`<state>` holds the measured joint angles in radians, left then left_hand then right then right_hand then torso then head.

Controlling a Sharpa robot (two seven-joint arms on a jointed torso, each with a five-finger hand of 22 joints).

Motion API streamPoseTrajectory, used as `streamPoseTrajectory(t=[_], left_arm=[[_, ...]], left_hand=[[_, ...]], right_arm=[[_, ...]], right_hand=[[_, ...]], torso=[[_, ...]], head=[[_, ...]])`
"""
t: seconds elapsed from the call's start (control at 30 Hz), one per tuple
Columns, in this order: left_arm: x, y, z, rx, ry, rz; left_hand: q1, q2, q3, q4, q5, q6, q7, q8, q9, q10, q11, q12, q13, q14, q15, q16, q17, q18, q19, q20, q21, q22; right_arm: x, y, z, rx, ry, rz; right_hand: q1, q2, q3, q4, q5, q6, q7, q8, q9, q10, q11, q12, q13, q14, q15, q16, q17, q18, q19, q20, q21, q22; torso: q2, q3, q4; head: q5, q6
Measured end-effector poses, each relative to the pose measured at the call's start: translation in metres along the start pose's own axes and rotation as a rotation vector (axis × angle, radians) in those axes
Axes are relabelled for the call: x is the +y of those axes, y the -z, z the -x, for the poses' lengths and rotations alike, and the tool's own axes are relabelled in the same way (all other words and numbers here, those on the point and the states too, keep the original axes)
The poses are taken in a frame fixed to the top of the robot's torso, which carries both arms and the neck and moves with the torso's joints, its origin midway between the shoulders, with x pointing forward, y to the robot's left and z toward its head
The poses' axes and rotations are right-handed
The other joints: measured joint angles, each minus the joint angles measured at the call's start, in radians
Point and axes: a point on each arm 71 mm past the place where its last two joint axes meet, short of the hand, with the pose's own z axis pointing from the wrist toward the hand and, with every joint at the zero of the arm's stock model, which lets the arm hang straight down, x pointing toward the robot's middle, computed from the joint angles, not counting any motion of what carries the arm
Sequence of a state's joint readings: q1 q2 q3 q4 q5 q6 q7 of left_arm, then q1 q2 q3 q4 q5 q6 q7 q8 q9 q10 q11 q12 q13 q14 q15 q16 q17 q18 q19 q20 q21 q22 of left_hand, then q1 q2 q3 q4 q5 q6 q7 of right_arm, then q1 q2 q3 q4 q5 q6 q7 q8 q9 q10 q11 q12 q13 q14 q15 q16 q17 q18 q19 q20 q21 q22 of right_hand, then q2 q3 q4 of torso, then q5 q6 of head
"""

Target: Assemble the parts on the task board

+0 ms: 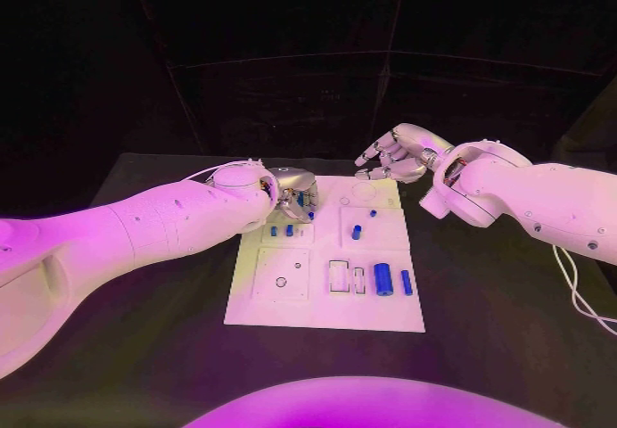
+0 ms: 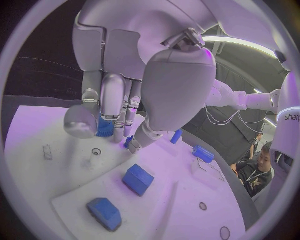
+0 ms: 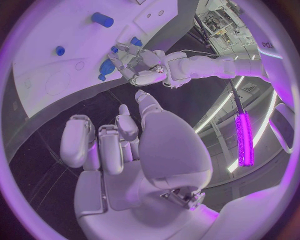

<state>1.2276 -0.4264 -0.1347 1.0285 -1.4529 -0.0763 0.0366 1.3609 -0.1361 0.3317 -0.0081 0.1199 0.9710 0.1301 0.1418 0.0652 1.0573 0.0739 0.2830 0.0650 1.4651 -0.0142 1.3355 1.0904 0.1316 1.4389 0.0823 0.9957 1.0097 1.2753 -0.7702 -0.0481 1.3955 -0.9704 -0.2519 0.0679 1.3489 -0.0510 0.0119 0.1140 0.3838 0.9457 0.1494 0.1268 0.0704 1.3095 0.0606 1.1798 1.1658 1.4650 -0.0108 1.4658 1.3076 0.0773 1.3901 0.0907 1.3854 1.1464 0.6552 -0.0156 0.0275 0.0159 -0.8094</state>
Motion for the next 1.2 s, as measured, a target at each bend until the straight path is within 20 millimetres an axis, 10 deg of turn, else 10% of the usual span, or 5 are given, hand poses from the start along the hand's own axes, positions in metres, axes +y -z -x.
streamPoseTrajectory(t=[1.2], left_arm=[[-0.0056,-0.0035,0.0000,0.017,-0.001,-0.001]], left_hand=[[0.021,0.052,0.123,-0.054,-0.020,0.127,0.001,0.009,0.015,0.103,-0.010,-0.050,0.007,0.004,-0.004,0.015,-0.012,0.000,-0.011,-0.004,0.039,0.051]], right_arm=[[0.0004,-0.0004,-0.0005,0.002,0.000,0.001]], right_hand=[[0.000,0.000,0.000,0.000,0.004,0.000,0.000,0.000,0.000,0.000,0.000,0.000,0.002,0.000,0.000,0.000,0.000,0.000,0.000,0.000,0.000,0.000]], torso=[[0.000,0.0000,-0.0006]], head=[[-0.006,-0.002]])
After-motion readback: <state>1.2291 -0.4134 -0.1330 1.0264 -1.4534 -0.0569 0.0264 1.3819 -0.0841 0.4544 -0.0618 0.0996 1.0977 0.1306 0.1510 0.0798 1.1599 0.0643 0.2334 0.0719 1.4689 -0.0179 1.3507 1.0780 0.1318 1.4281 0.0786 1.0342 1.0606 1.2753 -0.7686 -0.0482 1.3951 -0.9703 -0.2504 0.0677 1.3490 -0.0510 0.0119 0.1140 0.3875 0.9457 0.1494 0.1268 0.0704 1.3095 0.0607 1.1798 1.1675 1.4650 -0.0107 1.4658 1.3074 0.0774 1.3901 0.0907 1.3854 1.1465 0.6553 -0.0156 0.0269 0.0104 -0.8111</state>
